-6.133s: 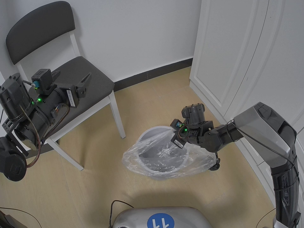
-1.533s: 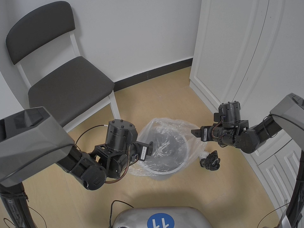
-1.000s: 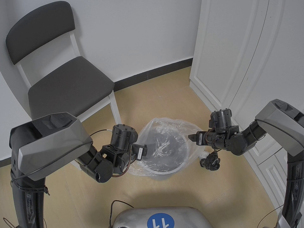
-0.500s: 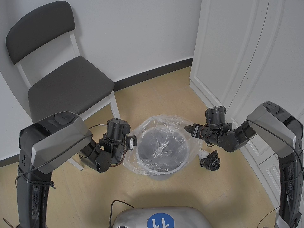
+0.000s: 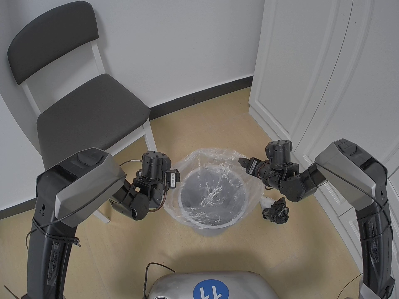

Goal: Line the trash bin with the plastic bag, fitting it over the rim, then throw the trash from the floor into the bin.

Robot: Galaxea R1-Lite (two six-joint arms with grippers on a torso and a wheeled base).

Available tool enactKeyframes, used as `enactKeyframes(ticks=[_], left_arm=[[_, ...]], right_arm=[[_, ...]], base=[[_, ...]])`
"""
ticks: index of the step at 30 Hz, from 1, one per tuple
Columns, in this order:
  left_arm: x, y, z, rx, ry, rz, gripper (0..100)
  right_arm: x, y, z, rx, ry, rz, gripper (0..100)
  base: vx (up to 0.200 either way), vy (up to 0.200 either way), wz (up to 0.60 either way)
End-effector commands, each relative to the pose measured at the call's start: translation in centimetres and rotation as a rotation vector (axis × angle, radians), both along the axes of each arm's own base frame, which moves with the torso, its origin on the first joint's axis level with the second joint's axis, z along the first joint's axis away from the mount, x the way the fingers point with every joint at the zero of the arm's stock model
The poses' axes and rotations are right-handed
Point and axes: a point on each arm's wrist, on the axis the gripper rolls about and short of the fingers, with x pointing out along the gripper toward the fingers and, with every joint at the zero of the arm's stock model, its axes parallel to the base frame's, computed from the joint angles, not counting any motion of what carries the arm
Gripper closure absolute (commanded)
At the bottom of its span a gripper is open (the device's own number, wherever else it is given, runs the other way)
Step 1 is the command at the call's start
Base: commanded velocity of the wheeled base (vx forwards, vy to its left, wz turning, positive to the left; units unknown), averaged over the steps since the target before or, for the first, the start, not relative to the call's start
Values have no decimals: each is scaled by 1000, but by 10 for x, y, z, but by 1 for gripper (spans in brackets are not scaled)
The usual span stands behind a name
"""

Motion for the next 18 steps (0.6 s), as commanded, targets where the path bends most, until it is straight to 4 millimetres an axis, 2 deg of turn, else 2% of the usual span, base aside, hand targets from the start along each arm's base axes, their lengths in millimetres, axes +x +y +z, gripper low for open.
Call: enactKeyframes(ticks=[1, 12, 18], left_arm=[[11, 3, -14, -4, 4, 18, 0], [27, 11, -31, -10, -2, 49, 0], [33, 10, -40, -26, 0, 60, 0]], right_arm=[[3, 2, -23, -6, 19, 1, 0], [14, 4, -50, 4, 0, -3, 0], [27, -1, -55, 53, -9, -41, 0]], base=[[0, 0, 0], [0, 0, 0], [0, 0, 0]])
